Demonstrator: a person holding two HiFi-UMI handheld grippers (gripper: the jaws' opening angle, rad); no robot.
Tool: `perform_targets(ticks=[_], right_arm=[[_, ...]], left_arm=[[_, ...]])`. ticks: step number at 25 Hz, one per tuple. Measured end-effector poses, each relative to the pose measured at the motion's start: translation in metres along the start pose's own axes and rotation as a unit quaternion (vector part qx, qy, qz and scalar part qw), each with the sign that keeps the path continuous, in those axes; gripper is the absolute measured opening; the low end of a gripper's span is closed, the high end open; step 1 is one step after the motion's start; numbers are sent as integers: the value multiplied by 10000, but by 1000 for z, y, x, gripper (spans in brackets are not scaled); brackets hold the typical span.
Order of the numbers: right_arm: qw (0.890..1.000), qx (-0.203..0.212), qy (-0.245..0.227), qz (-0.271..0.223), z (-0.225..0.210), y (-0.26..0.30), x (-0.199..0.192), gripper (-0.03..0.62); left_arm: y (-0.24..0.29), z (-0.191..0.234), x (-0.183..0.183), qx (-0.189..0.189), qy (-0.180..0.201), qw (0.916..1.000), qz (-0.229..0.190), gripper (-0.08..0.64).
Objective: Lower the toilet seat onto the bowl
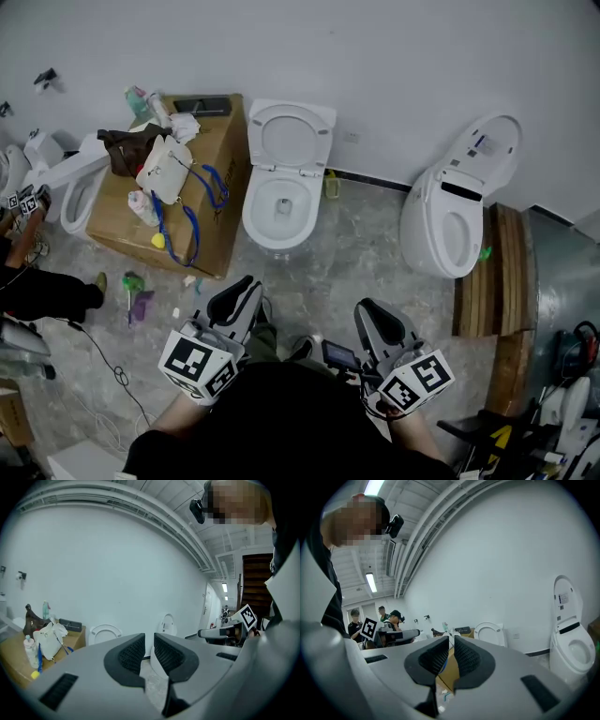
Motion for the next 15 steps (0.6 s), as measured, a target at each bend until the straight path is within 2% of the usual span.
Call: perform_targets(ticks=[5, 15], right_arm=[[9997, -240, 97, 53, -16, 26, 7, 57], [9975, -662, 189, 136, -37, 110, 35, 57]], left_arm=[[22, 20, 16, -210, 80, 9997, 54, 69], [62, 106, 61, -325, -55, 9994, 34, 69]])
Point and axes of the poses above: the fingertips, and each gripper's own axes: y forward along the fingers, z to its left, x out of its top, the point moved 2 cm from there along -y, backward along the fingers, and after that the axes turned 8 degrees about -y, right-handed, at the moved point
